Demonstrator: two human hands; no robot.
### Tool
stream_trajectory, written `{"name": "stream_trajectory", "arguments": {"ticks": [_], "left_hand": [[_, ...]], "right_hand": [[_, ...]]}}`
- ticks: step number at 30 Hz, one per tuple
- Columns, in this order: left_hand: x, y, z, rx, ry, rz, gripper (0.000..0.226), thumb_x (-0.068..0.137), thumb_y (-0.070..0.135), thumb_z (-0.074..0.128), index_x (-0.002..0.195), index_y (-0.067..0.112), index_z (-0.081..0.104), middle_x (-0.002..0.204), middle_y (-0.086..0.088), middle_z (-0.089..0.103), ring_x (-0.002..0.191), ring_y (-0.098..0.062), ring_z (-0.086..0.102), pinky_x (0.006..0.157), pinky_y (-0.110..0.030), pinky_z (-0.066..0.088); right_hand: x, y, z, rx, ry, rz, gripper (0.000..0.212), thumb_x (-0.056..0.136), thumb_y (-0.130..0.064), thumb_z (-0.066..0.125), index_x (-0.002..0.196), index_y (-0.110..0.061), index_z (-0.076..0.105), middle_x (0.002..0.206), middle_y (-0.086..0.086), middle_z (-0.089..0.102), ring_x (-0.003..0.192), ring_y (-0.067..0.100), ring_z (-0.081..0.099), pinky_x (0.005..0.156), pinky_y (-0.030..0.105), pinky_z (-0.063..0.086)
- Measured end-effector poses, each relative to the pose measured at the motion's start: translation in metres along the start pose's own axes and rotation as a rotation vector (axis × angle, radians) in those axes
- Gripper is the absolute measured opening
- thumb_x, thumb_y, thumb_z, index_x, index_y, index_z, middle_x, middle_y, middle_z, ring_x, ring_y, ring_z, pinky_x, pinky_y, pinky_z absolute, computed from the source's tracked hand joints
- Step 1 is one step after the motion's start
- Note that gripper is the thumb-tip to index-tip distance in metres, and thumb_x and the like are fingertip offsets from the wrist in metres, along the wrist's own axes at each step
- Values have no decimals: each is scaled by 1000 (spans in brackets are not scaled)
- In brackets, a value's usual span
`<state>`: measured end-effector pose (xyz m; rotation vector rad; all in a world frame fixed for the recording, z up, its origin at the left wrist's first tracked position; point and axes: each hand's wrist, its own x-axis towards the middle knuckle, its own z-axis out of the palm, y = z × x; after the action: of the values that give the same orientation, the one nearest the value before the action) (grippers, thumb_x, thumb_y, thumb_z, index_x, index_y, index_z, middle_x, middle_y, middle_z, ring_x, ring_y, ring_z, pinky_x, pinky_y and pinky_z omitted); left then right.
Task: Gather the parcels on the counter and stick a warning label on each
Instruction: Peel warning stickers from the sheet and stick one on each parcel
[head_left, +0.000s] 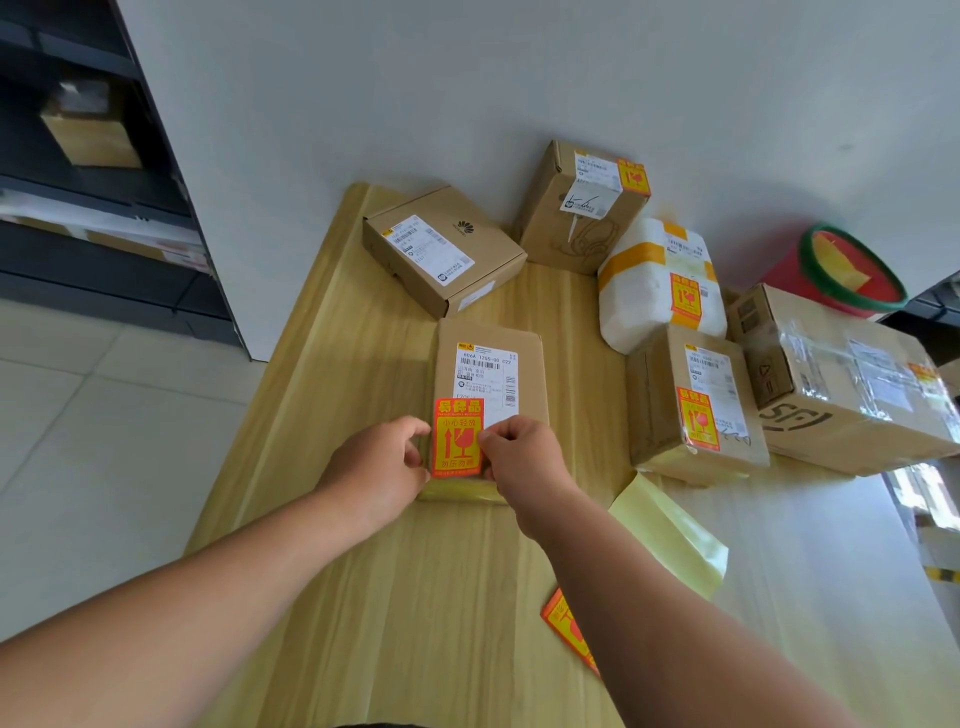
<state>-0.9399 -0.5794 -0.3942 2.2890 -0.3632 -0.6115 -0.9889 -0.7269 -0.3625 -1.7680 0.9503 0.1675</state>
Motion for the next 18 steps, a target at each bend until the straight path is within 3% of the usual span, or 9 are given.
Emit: {"name": "stream_trajectory", "arguments": {"ticks": [8,15,18], "left_hand": [[0,0,0,0,-1,1,45,79,15,64,122,27,57,84,14,60,79,-12,60,66,-26,45],[1,3,-1,-4,1,-2,43,80,15,56,122,25,57,84,14,61,79,-13,60,67,-26,44],[0,5,-1,-15,5,-4,41,81,16,55,121,24,58,80,13,62,78,-13,60,66,-26,44]], "right_hand": [[4,0,2,-31,12,-8,16,93,-15,54,77,-12,59,62,-3,60,37,0,53,41,20,40],[7,1,6,-71,42,-5,13,91,-17,55,79,-13,61,77,4,68,71,23,68,64,38,56],[8,1,6,-94,58,-14,14,90,-17,56,76,-15,60,78,6,68,80,30,69,67,42,57]]}}
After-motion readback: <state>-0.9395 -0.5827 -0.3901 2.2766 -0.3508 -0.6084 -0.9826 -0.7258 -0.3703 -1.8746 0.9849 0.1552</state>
